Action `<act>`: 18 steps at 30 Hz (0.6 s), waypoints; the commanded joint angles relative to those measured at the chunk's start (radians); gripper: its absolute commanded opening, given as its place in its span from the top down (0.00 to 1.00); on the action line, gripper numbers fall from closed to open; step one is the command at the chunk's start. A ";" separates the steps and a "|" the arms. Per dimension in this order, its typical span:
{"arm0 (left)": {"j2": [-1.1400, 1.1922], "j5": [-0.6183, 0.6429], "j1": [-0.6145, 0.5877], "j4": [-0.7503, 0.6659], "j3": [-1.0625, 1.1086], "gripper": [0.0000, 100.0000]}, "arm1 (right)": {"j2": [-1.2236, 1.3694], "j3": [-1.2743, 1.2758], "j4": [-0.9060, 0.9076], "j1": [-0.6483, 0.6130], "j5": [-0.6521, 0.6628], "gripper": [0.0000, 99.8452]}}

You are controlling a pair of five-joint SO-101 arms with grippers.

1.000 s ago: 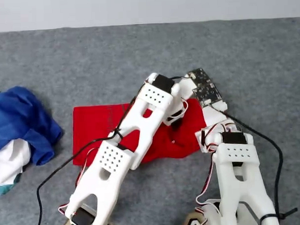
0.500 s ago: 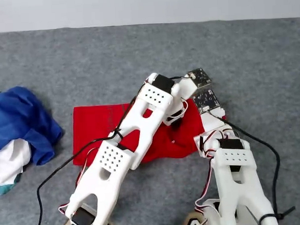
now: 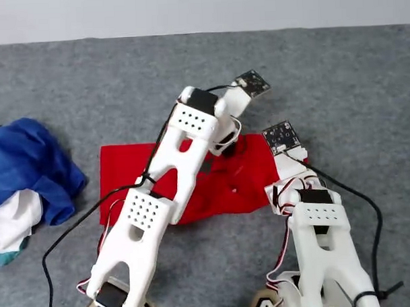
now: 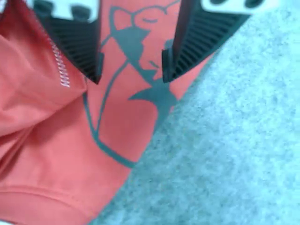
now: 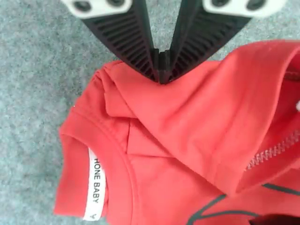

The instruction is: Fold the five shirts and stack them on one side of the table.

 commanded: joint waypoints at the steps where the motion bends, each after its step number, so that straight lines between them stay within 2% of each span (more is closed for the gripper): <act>1: -0.012 0.011 0.006 0.015 -0.038 0.79 | 0.001 -0.011 -0.016 0.005 -0.009 0.99; 8: -0.026 0.012 -0.041 0.017 -0.061 0.79 | 0.001 -0.011 -0.016 -0.039 -0.009 0.99; 12: -0.052 0.014 -0.126 0.048 -0.102 0.79 | 0.002 -0.011 -0.016 -0.084 -0.009 0.99; 18: -0.169 0.063 -0.287 0.048 -0.101 0.79 | 0.002 -0.011 -0.016 -0.084 -0.006 0.99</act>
